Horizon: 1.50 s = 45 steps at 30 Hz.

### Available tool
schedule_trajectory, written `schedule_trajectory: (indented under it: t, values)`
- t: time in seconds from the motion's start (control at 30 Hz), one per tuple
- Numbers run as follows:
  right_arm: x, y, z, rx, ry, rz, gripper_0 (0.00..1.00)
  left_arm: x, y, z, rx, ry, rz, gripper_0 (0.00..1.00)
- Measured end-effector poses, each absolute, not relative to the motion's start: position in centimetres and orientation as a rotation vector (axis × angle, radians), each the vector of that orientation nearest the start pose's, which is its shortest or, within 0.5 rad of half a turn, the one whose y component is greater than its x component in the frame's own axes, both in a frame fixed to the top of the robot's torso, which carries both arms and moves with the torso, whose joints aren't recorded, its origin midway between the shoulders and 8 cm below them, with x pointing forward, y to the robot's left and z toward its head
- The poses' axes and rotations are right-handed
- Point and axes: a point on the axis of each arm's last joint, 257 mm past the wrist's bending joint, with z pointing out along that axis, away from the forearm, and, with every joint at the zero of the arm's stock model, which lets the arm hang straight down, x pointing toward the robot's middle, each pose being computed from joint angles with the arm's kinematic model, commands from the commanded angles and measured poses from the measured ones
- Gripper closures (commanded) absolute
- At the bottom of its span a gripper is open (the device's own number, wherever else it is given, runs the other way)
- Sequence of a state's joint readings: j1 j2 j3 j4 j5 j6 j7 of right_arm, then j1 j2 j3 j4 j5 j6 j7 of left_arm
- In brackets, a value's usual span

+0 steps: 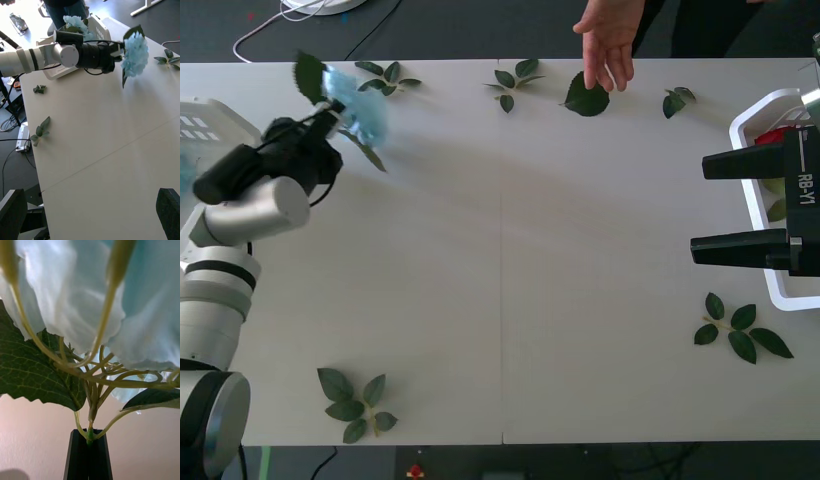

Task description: Place the red flowers into the right box and the blue flowers into the left box. If a person shows an open palm, hand one flower to the person first, then continue sorting.

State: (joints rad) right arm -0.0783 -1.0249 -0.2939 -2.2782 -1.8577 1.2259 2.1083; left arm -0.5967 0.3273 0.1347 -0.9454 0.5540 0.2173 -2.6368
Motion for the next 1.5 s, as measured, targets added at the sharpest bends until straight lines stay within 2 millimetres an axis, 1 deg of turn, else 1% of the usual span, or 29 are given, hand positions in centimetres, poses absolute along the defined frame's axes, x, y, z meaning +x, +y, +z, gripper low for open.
schedule_trajectory:
  t: [0.1, 0.17, 0.3, 0.4, 0.5, 0.6, 0.7, 0.87, 0.97, 1.03, 1.13, 1.27, 1.37, 1.5]
  values:
    - [33.1, -15.7, -3.2, -1.218, 1.750, 0.663, 0.00, 68.6, 34.1, -19.7, 0.554, 1.707, 0.512, 1.00]
    - [33.1, -15.7, -3.2, -1.218, 1.750, 0.663, 0.00, 68.6, 33.8, -19.4, 0.477, 1.710, 0.432, 1.00]
    - [33.1, -15.7, -3.2, -1.218, 1.750, 0.663, 0.00, 68.9, 32.2, -18.6, 0.320, 1.703, 0.233, 1.00]
    - [33.1, -15.7, -3.2, -1.218, 1.750, 0.663, 0.00, 69.2, 30.1, -17.8, 0.269, 1.689, 0.106, 1.00]
    - [33.1, -15.7, -3.2, -1.218, 1.750, 0.663, 0.00, 69.5, 27.8, -17.0, 0.295, 1.678, 0.043, 1.00]
    - [33.1, -15.7, -3.2, -1.218, 1.750, 0.663, 0.00, 69.8, 26.3, -16.1, 0.328, 1.666, 0.011, 1.00]
    - [33.1, -15.7, -3.2, -1.218, 1.750, 0.663, 0.00, 70.1, 25.7, -15.2, 0.358, 1.656, 0.009, 1.00]
    - [33.1, -15.7, -3.2, -1.218, 1.750, 0.663, 0.00, 70.5, 25.6, -13.9, 0.379, 1.645, 0.000, 1.00]
    - [33.1, -15.7, -3.2, -1.218, 1.750, 0.664, 0.00, 70.7, 24.8, -12.7, 0.437, 1.660, -0.038, 1.00]
    - [33.1, -15.7, -3.2, -1.218, 1.750, 0.664, 0.00, 71.2, 24.3, -11.5, 0.464, 1.669, -0.063, 1.00]
    - [33.1, -15.7, -3.2, -1.218, 1.751, 0.664, 0.00, 72.4, 23.6, -9.2, 0.466, 1.674, -0.102, 1.00]
    - [33.1, -15.7, -3.2, -1.218, 1.751, 0.664, 0.00, 73.7, 21.7, -5.5, 0.479, 1.674, -0.168, 1.00]
    - [33.1, -15.7, -3.2, -1.218, 1.751, 0.664, 0.00, 73.9, 19.8, -2.9, 0.507, 1.662, -0.219, 1.00]
    - [33.1, -15.7, -3.2, -1.218, 1.751, 0.664, 0.00, 73.8, 17.5, -0.1, 0.557, 1.638, -0.264, 1.00]
